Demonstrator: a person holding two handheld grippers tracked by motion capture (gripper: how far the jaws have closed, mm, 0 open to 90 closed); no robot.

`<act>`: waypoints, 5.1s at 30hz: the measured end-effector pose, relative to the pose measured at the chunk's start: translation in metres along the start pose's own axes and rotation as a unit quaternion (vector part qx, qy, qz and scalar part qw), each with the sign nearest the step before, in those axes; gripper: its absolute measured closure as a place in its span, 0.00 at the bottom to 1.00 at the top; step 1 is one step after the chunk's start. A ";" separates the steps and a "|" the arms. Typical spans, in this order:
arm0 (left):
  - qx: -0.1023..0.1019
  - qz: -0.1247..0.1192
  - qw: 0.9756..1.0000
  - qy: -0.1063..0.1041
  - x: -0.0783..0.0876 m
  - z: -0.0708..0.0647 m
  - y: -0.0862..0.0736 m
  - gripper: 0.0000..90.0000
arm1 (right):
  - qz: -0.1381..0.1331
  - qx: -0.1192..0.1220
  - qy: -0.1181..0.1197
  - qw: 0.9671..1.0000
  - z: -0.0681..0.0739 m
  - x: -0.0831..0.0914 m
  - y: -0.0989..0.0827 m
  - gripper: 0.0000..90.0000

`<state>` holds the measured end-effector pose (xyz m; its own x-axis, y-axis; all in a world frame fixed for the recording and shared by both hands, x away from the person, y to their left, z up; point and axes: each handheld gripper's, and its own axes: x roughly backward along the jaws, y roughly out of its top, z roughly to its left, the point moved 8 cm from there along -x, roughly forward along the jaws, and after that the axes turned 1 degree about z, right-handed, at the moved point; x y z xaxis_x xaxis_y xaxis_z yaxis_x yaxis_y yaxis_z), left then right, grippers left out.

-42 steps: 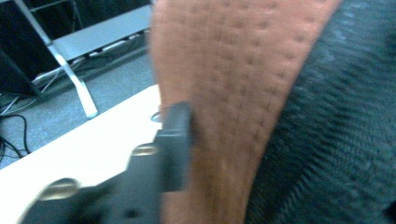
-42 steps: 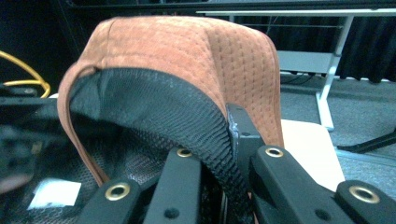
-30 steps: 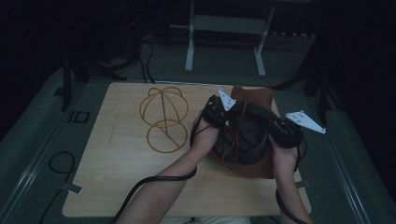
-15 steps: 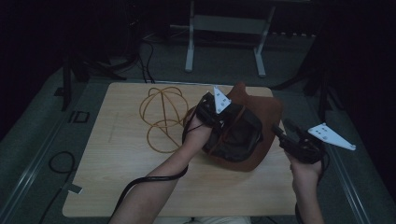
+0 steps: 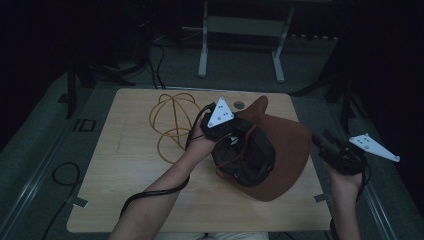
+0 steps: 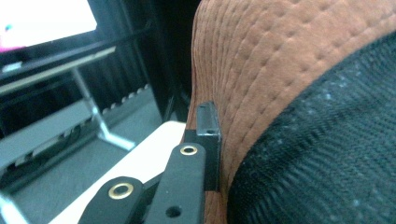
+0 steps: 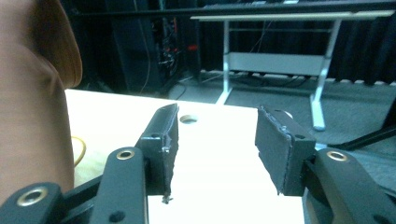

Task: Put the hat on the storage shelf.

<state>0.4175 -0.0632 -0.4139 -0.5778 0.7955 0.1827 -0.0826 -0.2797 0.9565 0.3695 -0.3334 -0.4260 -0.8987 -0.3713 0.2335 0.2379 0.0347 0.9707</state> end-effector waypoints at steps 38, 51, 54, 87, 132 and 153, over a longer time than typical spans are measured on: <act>-0.017 -0.102 0.976 -0.190 -0.004 -0.053 0.024 0.97 | -0.011 0.117 0.216 0.969 0.126 -0.028 -0.002 0.58; -0.006 -0.107 0.977 -0.184 -0.003 -0.049 0.022 0.97 | -0.006 0.079 0.223 0.972 0.127 -0.031 0.001 1.00; 0.008 -0.103 0.978 -0.181 0.000 -0.044 0.023 0.90 | -0.007 0.063 0.225 0.972 0.126 -0.031 0.004 1.00; -0.030 0.051 0.997 0.044 0.059 0.004 0.015 0.21 | -0.075 0.028 0.218 0.973 0.106 -0.007 0.043 1.00; 0.137 0.128 0.946 0.264 0.261 0.022 -0.223 0.03 | -0.093 0.044 0.254 0.962 0.224 -0.126 0.162 1.00; 0.148 0.121 0.947 0.260 0.270 0.025 -0.233 0.03 | 0.046 0.107 0.318 0.941 0.358 -0.210 0.103 0.99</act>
<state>0.3007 0.2300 -0.5814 -0.8788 0.3340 0.3407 0.2892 -0.1952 0.9372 0.4513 0.0805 -0.3545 -0.4596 -0.8356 0.3009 0.1629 0.2538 0.9534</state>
